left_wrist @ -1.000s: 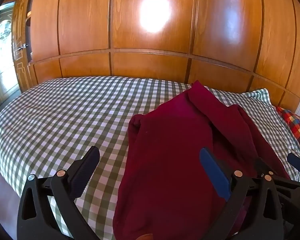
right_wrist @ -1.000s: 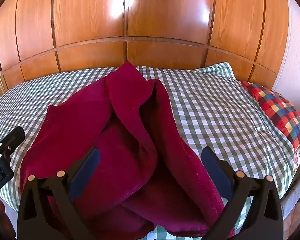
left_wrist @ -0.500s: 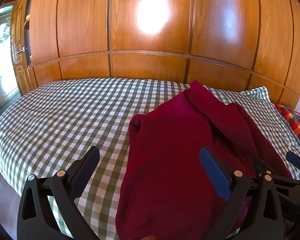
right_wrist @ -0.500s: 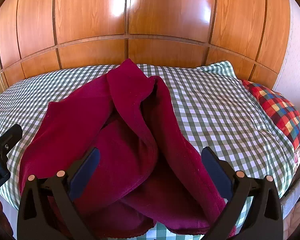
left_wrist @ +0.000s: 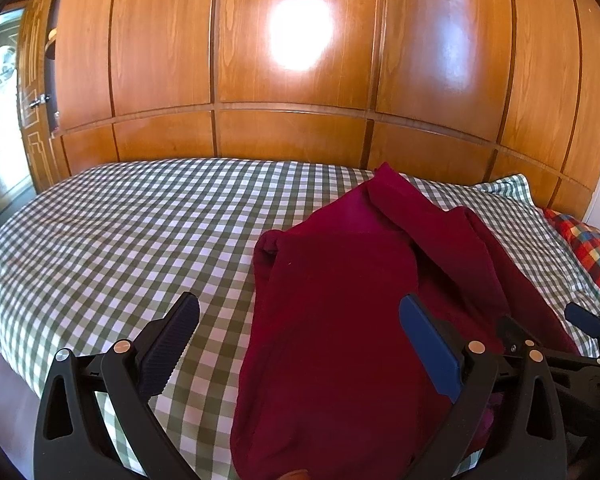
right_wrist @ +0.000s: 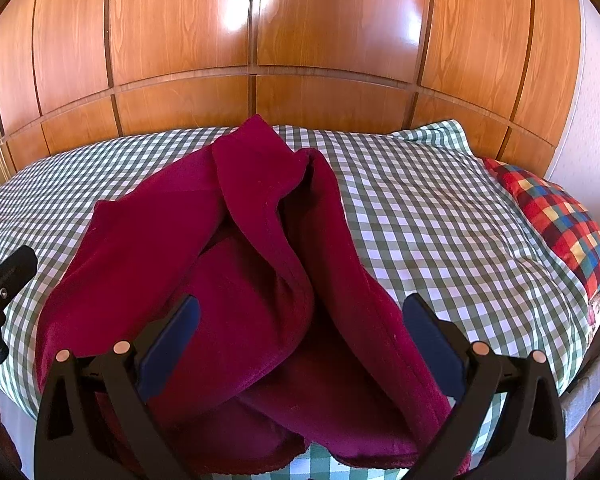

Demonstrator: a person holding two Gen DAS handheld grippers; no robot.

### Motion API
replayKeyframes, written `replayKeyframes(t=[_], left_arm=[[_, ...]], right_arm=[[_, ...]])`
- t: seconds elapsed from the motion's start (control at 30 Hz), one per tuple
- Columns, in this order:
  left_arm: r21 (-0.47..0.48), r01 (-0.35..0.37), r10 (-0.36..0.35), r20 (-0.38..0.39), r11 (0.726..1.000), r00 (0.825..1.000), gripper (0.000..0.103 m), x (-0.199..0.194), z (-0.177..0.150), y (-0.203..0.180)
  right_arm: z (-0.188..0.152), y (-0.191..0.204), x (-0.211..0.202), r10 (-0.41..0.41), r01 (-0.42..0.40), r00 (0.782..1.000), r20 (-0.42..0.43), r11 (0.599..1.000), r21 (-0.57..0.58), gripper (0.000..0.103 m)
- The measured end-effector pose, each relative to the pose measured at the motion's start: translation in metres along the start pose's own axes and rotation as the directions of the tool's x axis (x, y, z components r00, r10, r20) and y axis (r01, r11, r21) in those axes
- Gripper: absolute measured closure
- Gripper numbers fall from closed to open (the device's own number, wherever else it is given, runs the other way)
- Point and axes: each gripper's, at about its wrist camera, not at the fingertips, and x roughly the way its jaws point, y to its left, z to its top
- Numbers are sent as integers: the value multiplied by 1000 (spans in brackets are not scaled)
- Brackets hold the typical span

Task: Fold small clothes
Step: 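Move both tools toward the crumpled dark red sweater on the bed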

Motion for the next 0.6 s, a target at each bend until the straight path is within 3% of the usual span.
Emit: replayKeyframes(t=[0.6], left_arm=[[41, 21, -20, -17, 999, 1000, 4, 0, -3, -1]], right_arm=[[1, -1, 2, -1, 2, 1000, -6, 1000, 5, 2]])
